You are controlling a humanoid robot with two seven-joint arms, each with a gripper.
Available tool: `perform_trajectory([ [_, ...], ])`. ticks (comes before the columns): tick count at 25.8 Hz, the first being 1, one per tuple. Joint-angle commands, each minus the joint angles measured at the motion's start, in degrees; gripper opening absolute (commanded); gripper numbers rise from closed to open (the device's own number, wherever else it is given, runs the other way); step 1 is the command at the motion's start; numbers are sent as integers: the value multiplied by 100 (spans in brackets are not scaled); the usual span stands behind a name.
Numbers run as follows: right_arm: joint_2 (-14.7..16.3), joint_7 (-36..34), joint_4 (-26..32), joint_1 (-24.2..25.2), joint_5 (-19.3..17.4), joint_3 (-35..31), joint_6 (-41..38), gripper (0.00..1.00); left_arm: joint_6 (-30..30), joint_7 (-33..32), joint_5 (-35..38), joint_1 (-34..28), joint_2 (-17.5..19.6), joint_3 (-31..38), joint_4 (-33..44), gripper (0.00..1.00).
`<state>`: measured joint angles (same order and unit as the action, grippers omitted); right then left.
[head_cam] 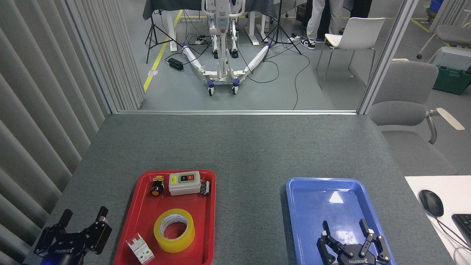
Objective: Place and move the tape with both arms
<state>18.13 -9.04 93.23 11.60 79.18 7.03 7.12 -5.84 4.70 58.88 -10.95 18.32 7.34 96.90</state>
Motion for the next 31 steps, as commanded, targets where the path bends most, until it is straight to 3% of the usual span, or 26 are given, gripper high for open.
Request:
perform_trajectory([
  [1,6,-1,2,0,1,0,9,100,144,-118,-9,32,40,-75,58,100],
  [10,6,-1,-7,0,1,0,18,100,232,-224,-386,58,92,-92,75,100],
  [18,15,-1,2,-9,-8,9,26,100,-75,-1761,-422,691,251,-452,40,100],
  [21,15,-1,2,-9,1,9,26,100,-339,-2737,-430,1034,339,-496,5,100],
  [24,15,-1,2,-9,1,9,26,100,-902,-4029,-448,1491,901,-690,-57,100],
  [26,15,-1,2,-9,1,9,26,100,-1394,-4539,-448,1860,1279,-980,-127,100],
  [31,24,-1,2,-9,1,9,35,100,-2396,-4618,-483,2537,1674,-1613,-716,100],
])
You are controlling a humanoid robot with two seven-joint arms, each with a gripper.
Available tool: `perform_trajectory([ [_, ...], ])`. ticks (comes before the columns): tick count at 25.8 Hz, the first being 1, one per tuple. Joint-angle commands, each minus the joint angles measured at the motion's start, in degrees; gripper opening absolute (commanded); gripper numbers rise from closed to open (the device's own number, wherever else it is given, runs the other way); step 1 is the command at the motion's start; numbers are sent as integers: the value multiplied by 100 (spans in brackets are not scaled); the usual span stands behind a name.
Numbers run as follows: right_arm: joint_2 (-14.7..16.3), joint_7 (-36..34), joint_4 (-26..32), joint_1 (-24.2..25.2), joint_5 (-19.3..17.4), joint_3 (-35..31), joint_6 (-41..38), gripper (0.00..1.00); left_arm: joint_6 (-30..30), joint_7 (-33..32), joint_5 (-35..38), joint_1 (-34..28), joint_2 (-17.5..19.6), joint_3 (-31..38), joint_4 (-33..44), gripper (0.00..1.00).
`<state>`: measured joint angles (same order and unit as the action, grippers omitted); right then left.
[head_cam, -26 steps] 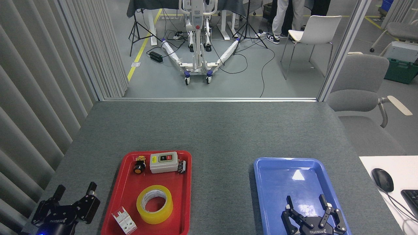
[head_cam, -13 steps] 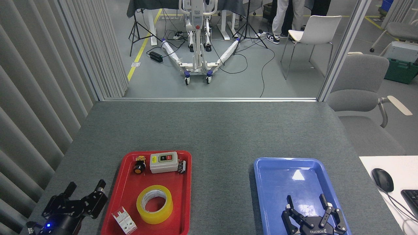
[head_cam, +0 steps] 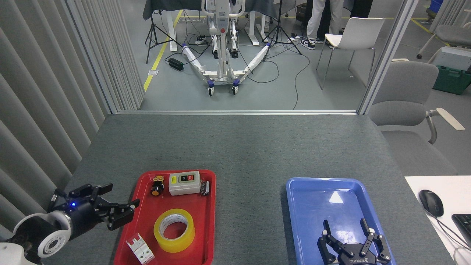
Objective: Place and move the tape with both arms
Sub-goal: 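Move the left gripper over the yellow tape roll in the red tray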
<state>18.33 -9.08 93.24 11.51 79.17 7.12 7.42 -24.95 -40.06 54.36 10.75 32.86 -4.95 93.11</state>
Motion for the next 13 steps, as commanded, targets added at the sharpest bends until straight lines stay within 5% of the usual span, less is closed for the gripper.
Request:
perform_trajectory([
  [1,4,11,1,1,2,0,5,100,-476,-143,-110,498,221,-613,-478,100],
  [13,4,11,-8,18,2,9,5,100,236,-292,-1410,1597,168,-2344,-1392,100],
])
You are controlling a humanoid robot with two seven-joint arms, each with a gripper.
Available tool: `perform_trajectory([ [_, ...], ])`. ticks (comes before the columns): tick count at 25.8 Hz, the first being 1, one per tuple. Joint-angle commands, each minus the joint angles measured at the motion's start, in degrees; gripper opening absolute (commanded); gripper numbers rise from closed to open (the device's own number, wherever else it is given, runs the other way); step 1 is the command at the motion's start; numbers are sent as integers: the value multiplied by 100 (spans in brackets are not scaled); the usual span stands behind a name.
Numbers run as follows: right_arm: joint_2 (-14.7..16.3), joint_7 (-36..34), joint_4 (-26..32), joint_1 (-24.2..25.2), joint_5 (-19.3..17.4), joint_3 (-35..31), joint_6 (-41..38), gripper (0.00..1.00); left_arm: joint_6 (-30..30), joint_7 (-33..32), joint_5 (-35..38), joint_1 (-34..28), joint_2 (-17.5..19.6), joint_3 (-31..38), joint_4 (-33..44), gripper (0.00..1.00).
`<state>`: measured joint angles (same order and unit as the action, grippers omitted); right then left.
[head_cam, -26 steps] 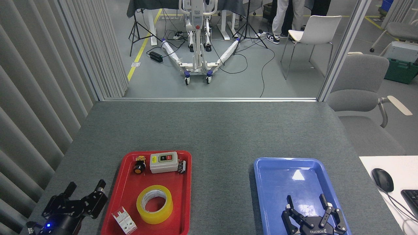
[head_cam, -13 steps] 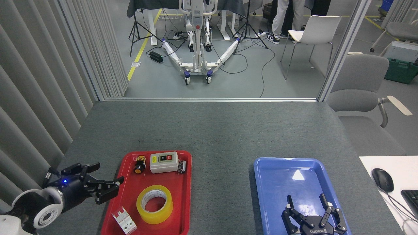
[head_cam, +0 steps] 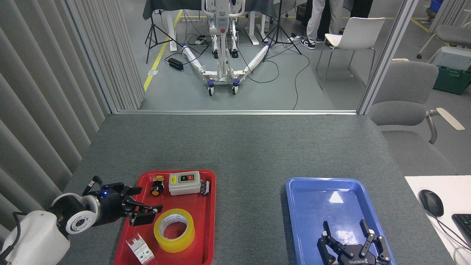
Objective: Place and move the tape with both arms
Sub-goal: 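Move the left gripper over the yellow tape roll in the red tray, then lower the left gripper into the tape roll's hole and grip it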
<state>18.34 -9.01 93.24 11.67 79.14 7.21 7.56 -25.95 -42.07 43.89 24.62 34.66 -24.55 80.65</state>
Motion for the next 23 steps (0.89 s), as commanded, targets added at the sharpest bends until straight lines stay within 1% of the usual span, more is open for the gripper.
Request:
perform_trajectory([
  [1,3,4,1,2,5,0,-9,100,529,-231,-443,272,-12,-560,-216,100],
  [3,3,4,-7,2,5,0,-9,100,925,-636,-548,395,-21,-885,-287,100],
  [5,3,4,-7,2,5,0,-9,100,1233,-1207,-636,544,-47,-1052,-278,100],
  [7,3,4,-7,2,5,0,-9,100,1356,-1743,-671,658,-56,-1070,-278,100],
  [8,3,4,-7,2,5,0,-9,100,1382,-1901,-671,694,-74,-1070,-287,100],
  [12,3,4,-7,2,14,0,-9,100,1505,-2051,-671,808,-355,-1078,-392,100],
  [15,12,4,-7,2,14,0,-9,100,1514,-2148,-671,834,-645,-1105,-603,100],
  [19,20,4,-7,2,14,0,-9,100,1584,-2570,-671,966,-1058,-1122,-1069,100],
  [21,12,4,-7,2,23,0,-9,100,1584,-2798,-663,1045,-1155,-1131,-1315,100],
  [23,12,4,-7,2,23,0,-9,100,1575,-2939,-663,1186,-1164,-1175,-1491,100],
])
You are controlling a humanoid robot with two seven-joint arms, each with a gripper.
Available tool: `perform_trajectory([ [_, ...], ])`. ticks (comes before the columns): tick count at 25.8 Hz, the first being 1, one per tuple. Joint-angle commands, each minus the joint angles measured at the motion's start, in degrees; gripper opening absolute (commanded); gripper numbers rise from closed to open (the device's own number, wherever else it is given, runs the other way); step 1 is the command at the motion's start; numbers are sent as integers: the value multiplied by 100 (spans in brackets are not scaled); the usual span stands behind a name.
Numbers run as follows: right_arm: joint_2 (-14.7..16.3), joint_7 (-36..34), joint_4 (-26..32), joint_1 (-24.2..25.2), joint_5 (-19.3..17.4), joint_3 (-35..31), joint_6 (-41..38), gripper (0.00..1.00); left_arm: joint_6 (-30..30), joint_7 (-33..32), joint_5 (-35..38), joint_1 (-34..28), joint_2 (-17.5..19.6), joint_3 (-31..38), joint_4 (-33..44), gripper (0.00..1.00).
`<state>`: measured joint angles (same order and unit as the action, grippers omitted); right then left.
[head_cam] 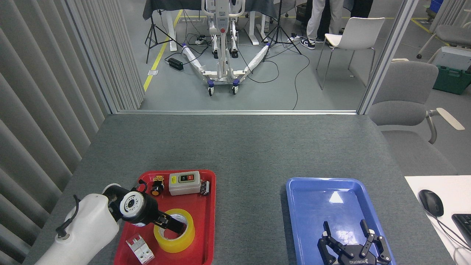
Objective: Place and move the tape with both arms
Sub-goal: 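Lower the left gripper into the tape roll's hole and grip it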
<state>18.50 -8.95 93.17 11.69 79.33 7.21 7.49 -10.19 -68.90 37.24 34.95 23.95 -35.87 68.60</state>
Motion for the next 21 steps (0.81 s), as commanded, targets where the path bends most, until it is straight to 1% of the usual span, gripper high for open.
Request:
perform_trajectory([
  [1,-4,-2,-1,0,4,0,-2,100,0,-264,12,214,-92,-69,-356,100],
  [6,-4,-10,-1,0,4,0,-2,100,9,-264,29,354,-101,-69,-594,100],
  [14,-21,-2,-1,0,12,0,-11,100,17,-264,100,398,-101,-69,-620,99],
  [15,-21,-10,-1,0,12,0,-11,100,26,-264,117,407,-101,-78,-682,97],
  [18,-21,-2,-1,0,56,0,-11,100,44,-264,266,416,-180,-78,-998,80],
  [21,-30,-2,-1,0,83,0,-11,100,96,-255,697,416,-303,-69,-1156,80],
])
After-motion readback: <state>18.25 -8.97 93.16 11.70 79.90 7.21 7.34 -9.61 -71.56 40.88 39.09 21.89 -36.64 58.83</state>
